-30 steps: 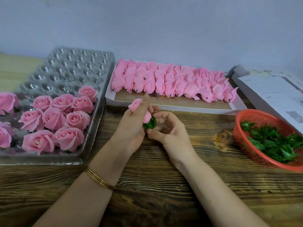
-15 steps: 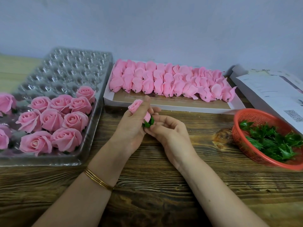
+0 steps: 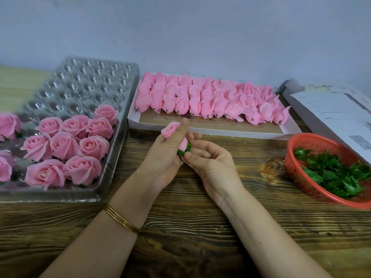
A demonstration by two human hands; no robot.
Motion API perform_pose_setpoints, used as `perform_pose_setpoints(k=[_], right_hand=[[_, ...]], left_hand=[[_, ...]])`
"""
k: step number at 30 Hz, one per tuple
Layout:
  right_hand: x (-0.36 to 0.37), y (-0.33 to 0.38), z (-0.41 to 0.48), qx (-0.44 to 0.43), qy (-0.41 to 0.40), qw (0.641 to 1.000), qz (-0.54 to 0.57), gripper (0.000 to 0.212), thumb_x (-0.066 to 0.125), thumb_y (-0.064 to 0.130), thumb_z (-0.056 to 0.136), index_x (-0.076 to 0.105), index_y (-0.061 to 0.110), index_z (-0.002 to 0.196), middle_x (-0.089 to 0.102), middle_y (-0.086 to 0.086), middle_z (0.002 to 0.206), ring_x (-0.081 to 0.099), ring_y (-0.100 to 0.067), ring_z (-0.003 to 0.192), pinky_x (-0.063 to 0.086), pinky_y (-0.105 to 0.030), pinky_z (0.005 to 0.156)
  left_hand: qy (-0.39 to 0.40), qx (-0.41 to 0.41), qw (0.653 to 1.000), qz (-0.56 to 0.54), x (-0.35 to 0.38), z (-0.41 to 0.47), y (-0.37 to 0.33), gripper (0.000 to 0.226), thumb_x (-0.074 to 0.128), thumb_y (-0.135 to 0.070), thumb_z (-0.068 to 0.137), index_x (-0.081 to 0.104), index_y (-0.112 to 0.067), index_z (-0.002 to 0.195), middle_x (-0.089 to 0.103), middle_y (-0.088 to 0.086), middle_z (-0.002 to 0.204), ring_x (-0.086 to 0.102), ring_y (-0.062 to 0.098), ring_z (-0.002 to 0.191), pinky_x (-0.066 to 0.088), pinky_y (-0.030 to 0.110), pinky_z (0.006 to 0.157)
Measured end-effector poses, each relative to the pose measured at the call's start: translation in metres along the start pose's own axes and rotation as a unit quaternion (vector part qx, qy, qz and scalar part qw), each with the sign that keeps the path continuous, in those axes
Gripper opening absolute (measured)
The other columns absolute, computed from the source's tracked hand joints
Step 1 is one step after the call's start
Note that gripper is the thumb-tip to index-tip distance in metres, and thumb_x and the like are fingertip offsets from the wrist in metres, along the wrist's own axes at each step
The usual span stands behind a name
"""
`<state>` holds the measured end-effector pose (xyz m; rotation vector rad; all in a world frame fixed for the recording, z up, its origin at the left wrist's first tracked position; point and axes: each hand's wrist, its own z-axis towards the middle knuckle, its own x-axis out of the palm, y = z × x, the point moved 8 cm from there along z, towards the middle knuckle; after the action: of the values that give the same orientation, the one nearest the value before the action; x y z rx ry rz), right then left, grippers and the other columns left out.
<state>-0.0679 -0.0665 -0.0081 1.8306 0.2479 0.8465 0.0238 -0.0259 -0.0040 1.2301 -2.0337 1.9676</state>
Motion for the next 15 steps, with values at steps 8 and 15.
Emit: perform_pose_setpoints(k=[8,15], right_hand=[[0.0042,-0.0009,-0.0016,0.019,0.014,0.999,0.033,0.030,0.071,-0.006,0.063,0.073,0.001,0.091,0.075,-0.015,0.083,0.072,-0.023,0.082,0.060,-0.029,0.076],[0.0044,-0.0018,-0.0030,0.029,0.011,0.999,0.024,0.024,0.065,-0.015,0.078,0.073,0.000,0.094,0.075,-0.016,0.085,0.074,-0.024,0.080,0.061,-0.029,0.074]], left_hand=[[-0.001,-0.003,1.000,-0.004,-0.0015,-0.0009,-0.0027,0.033,0.064,-0.047,0.076,0.060,-0.015,0.067,0.072,0.004,0.087,0.068,0.015,0.081,0.054,0.035,0.082],[-0.020,0.004,1.000,0.012,-0.0032,-0.0026,-0.0046,0.033,0.062,-0.046,0.077,0.059,-0.016,0.065,0.073,0.002,0.086,0.069,0.011,0.081,0.056,0.028,0.079]])
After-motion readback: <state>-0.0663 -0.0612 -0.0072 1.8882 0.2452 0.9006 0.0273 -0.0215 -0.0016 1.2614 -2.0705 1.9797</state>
